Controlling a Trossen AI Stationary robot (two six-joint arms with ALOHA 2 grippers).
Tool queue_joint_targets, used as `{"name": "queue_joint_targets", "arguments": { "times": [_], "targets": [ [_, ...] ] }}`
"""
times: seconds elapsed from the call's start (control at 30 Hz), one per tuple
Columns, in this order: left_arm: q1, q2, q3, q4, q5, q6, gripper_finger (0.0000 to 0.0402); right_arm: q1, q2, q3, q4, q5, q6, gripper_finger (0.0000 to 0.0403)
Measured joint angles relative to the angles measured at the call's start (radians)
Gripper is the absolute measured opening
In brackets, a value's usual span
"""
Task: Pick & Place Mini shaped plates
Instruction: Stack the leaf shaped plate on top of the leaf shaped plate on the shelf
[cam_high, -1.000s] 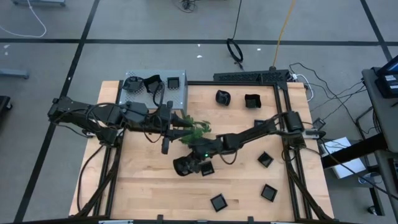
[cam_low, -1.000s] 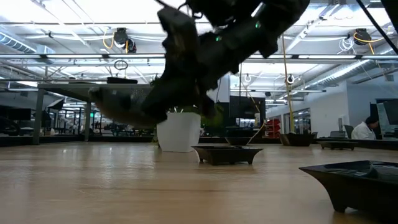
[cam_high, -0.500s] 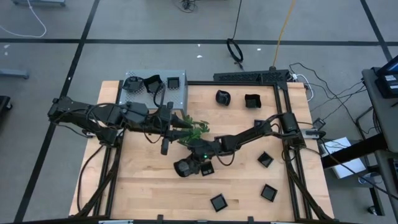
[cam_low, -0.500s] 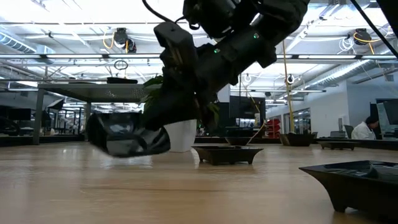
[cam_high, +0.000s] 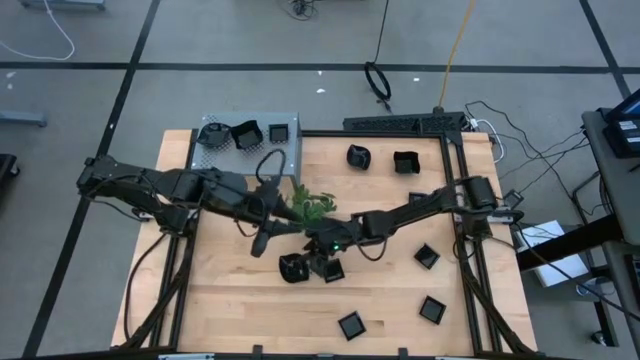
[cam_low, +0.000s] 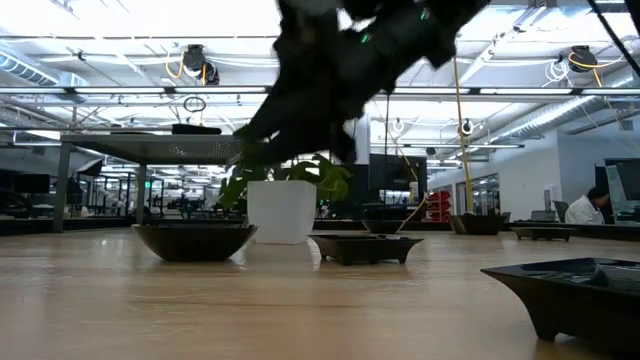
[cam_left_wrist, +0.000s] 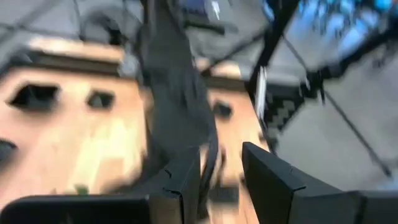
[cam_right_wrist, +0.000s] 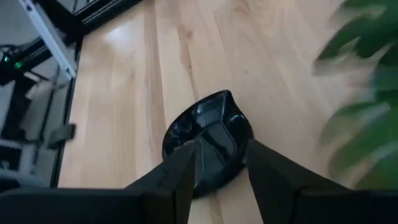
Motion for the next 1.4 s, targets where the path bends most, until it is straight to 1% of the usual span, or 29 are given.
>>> {"name": "queue_joint_targets", "arguments": {
  "times": [0.1,0.2,0.33,0.43,0.63,0.77,0.87,1.0,1.1,1.23,1.4],
  "targets": [
    [-0.013,0.0,0.0,-0.119,0.052,0.014,0.0122,0.0,-0.092,0.0,-0.149,0.001,-0.057,0.0125],
    [-0.026,0.0,0.0,-0.294,0.087,0.015,0.0122,0.0,-0.188,0.0,-0.279,0.002,-0.1,0.0117],
    [-0.042,0.007,0.0,-0.492,0.088,0.052,0.0122,0.0,-0.319,0.0,-0.426,0.004,-0.153,0.0107],
    [-0.061,0.029,0.0,-0.593,0.067,0.162,0.0122,0.0,-0.423,0.0,-0.509,0.012,-0.188,0.01],
    [-0.098,0.122,0.0,-0.665,0.025,0.41,0.0122,0.0,-0.628,-0.003,-0.651,0.156,-0.245,0.0091],
    [-0.124,0.213,0.0,-0.659,0.023,0.535,0.0122,0.0,-0.777,-0.065,-0.684,0.242,-0.249,0.0089],
    [-0.139,0.29,0.0,-0.658,0.021,0.618,0.0122,0.0,-0.9,-0.153,-0.669,0.275,-0.247,0.0089],
    [-0.157,0.38,0.0,-0.654,0.006,0.689,0.0122,0.0,-1.065,-0.333,-0.548,0.336,-0.216,0.0089],
    [-0.169,0.44,0.0,-0.64,0.007,0.731,0.0122,0.0,-1.18,-0.5,-0.391,0.378,-0.194,0.0089],
    [-0.186,0.489,0.0,-0.556,-0.01,0.779,0.0122,0.0,-1.303,-0.72,-0.158,0.408,-0.146,0.0089],
    [-0.201,0.521,0.0,-0.467,-0.013,0.802,0.0122,0.0,-1.378,-0.93,0.118,0.424,-0.129,0.0089]
  ]
}}
